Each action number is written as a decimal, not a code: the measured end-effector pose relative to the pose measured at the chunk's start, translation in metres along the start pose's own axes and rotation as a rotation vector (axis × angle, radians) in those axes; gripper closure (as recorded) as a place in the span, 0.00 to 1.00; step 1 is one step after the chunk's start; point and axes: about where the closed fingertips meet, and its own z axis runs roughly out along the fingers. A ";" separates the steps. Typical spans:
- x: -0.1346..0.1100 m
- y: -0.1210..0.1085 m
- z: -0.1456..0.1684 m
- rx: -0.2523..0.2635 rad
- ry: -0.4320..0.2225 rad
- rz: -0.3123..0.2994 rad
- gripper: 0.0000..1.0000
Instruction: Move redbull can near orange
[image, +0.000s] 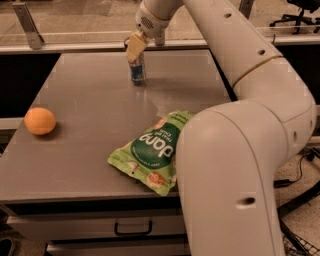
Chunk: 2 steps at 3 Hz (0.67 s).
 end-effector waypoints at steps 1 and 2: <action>-0.011 0.034 -0.015 -0.062 -0.029 -0.092 1.00; -0.023 0.073 -0.021 -0.129 -0.055 -0.178 1.00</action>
Offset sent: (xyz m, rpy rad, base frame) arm -0.1160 0.0566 0.0337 0.0480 -0.0044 0.3556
